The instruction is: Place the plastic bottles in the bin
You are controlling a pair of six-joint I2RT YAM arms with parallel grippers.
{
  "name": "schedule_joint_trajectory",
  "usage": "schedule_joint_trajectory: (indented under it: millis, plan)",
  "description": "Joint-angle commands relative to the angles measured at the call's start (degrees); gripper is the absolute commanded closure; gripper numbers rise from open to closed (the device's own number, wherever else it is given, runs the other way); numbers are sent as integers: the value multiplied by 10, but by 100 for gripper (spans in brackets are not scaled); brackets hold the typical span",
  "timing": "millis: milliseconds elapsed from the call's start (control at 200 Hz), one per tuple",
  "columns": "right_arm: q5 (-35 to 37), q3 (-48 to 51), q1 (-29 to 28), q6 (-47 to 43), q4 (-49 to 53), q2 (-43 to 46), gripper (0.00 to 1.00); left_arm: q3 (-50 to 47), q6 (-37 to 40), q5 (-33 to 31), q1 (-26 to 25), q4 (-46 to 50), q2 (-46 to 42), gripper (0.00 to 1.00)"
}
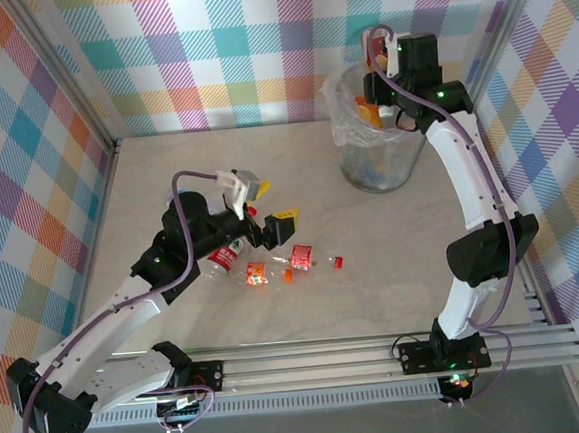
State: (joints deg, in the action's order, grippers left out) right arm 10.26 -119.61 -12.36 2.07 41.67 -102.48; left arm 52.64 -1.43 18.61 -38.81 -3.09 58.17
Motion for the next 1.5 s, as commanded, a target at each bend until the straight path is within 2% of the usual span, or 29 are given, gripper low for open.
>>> schedule_joint_trajectory:
  millis: [0, 240, 610, 950, 1260, 1495]
  plan:
    - [-42, 0, 22, -6, 4, -4, 44, 15, -8, 30, 5, -5, 6, 0]
    - [-77, -10, 51, -3, 20, -40, 43, 30, 0, 31, 5, 20, 18, 0]
    - [-90, 14, 73, 11, 20, -64, 39, 46, 9, 26, 5, 48, 34, 0]
    - [-99, 16, 77, 13, 27, -56, 24, 48, 10, 25, 5, 52, 36, 0]
    - [-107, 15, 77, 22, 29, -34, 15, 49, 9, 27, 5, 55, 37, 0]
    - [-140, 45, 76, 36, 20, 17, 13, 52, 28, 33, 5, 65, 28, 0]
